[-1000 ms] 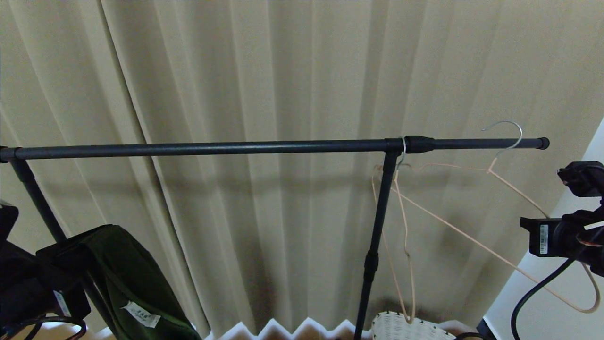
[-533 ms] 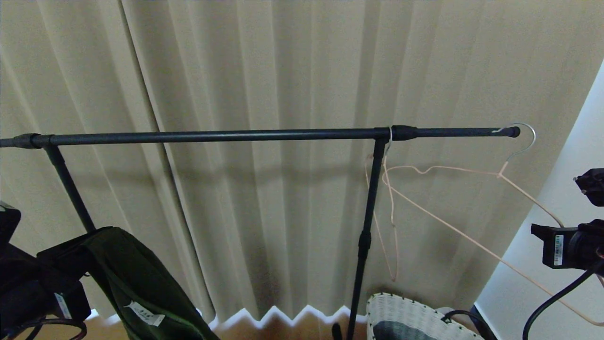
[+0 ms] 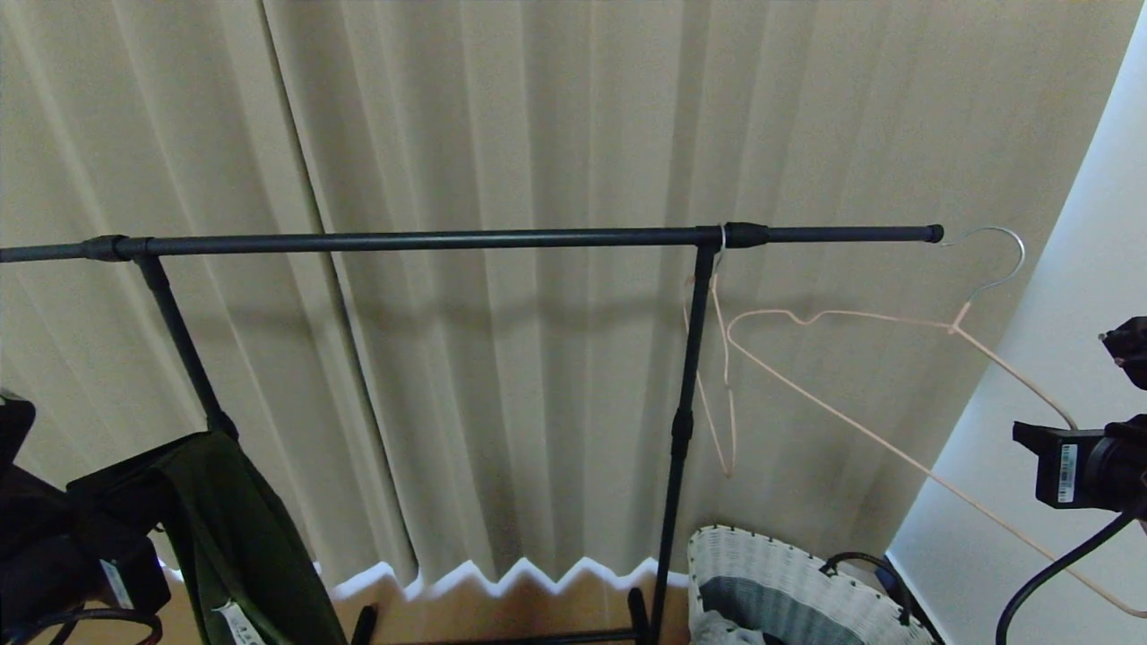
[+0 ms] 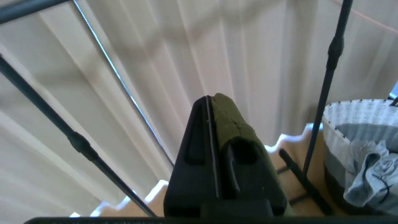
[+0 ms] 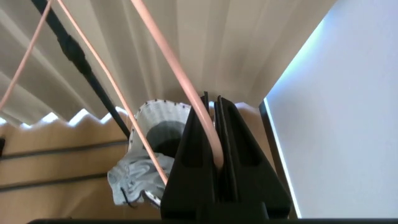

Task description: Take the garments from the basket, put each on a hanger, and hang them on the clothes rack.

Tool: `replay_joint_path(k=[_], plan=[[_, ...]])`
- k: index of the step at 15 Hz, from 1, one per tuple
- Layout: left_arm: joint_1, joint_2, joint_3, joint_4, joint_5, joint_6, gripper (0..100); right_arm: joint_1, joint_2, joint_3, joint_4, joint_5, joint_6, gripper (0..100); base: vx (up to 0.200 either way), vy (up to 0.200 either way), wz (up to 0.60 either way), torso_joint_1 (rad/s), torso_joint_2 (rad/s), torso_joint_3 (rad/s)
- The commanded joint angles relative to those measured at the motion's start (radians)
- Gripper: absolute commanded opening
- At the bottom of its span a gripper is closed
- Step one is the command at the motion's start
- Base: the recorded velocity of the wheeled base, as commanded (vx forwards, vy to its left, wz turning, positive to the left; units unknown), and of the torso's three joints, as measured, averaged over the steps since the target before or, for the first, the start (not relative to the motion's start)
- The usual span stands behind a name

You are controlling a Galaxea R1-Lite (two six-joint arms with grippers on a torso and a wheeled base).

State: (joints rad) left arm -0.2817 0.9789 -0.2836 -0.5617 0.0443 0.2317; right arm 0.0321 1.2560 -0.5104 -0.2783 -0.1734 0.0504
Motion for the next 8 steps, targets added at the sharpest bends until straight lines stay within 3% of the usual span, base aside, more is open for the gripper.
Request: replay_joint_path(k=[1, 8], plan=[[-0.001, -0.002, 0.000, -0.001, 0.000, 0.000, 0, 0.000, -0.012, 0.000, -0.007, 0.000, 0.002, 0, 0.000, 0.000, 0.00, 0.000, 0.00, 0.000], [0.001, 0.000, 0.000, -0.001, 0.000, -0.003, 0, 0.008, -0.173, -0.002, 0.001, 0.015, 0.002, 0, 0.000, 0.000, 0.00, 0.000, 0.00, 0.000]])
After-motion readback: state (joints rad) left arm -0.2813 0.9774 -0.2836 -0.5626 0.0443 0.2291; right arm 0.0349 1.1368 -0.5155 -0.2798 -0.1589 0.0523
